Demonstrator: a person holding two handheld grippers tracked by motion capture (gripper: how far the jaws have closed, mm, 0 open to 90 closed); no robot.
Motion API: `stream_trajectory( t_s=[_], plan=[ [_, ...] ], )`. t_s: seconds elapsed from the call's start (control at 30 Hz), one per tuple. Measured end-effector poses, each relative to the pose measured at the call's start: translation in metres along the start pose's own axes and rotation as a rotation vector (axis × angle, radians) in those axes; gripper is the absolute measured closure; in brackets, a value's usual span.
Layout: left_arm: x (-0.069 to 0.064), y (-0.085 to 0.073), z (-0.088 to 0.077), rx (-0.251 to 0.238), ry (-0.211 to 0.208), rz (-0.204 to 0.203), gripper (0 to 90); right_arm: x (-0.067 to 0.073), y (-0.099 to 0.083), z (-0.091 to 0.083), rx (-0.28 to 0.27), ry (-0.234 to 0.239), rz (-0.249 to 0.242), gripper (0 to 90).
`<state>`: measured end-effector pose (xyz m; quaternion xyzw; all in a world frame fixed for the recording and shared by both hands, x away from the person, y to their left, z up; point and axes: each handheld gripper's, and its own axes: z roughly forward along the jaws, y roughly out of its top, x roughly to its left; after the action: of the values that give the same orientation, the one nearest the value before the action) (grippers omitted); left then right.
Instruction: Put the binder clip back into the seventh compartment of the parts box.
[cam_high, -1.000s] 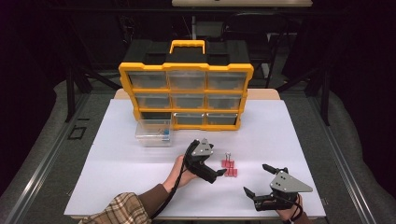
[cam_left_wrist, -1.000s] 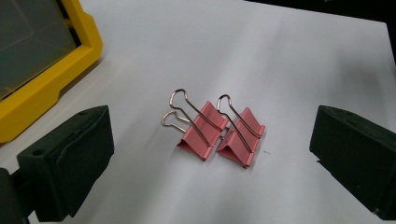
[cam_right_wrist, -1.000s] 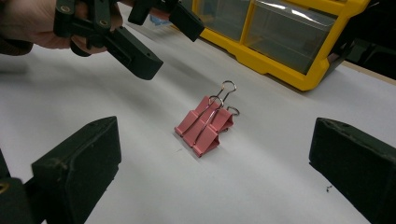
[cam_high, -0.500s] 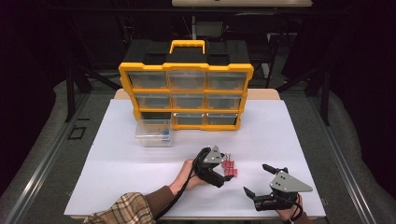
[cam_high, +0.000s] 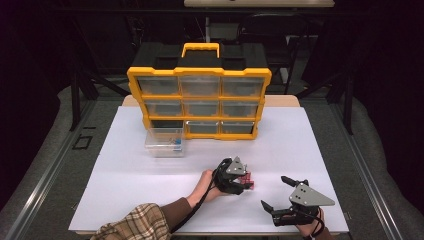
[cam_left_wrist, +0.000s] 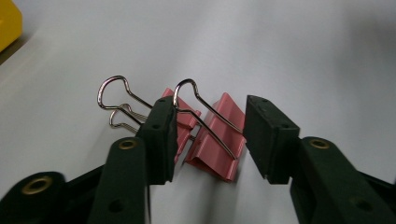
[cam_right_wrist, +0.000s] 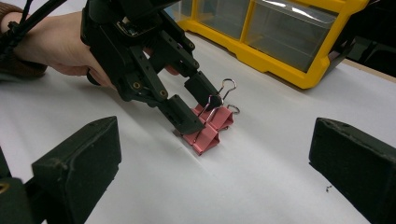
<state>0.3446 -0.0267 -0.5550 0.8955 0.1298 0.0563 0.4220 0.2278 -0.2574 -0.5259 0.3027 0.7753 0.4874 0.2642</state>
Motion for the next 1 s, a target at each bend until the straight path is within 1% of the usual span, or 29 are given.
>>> stream_trajectory(
  t_s=[0.1, 0.2, 0.27, 0.3, 0.4, 0.57, 0.63, 0.67, 0.77, 0.9, 0.93, 1.0],
  plan=[
    [0.002, -0.001, 0.0, -0.005, -0.002, -0.009, 64.1, 0.0, 0.0, 0.0, 0.0, 0.0, -0.001, 1.8],
    [0.003, -0.001, -0.002, -0.012, -0.023, -0.019, 68.8, 0.0, 0.0, 0.0, 0.0, 0.0, 0.001, 1.8],
    [0.003, -0.001, -0.004, -0.021, -0.039, -0.018, 72.0, 0.0, 0.0, 0.0, 0.001, 0.0, 0.001, 1.8],
    [0.003, -0.001, -0.005, -0.016, -0.041, -0.011, 74.5, 0.0, 0.0, 0.0, 0.001, 0.0, 0.0, 1.8],
    [0.002, -0.001, -0.006, -0.02, -0.07, -0.012, 78.2, 0.0, 0.0, 0.0, 0.001, 0.0, 0.0, 1.8],
    [0.001, 0.0, -0.009, -0.019, -0.099, -0.012, 81.2, 0.0, 0.0, 0.0, 0.001, 0.002, 0.001, 1.8],
    [0.001, -0.001, -0.01, -0.028, -0.115, -0.015, 82.1, 0.0, 0.0, 0.0, 0.001, 0.001, 0.0, 1.8],
    [0.001, -0.001, -0.011, -0.025, -0.121, -0.008, 82.7, 0.0, 0.0, 0.0, 0.001, 0.002, 0.001, 1.8],
    [-0.001, -0.001, -0.012, -0.035, -0.131, -0.007, 84.2, 0.0, 0.0, 0.0, 0.002, 0.001, -0.001, 1.8],
    [-0.003, 0.0, -0.015, -0.046, -0.154, 0.007, 86.9, 0.0, 0.001, 0.0, 0.002, 0.001, 0.0, 1.8],
    [-0.005, 0.0, -0.016, -0.048, -0.15, 0.012, 88.1, 0.0, 0.0, 0.0, 0.002, 0.001, 0.0, 1.8],
    [-0.007, 0.001, -0.017, -0.054, -0.158, 0.017, 88.3, 0.0, 0.001, 0.0, 0.002, 0.001, -0.001, 1.8]
  ],
)
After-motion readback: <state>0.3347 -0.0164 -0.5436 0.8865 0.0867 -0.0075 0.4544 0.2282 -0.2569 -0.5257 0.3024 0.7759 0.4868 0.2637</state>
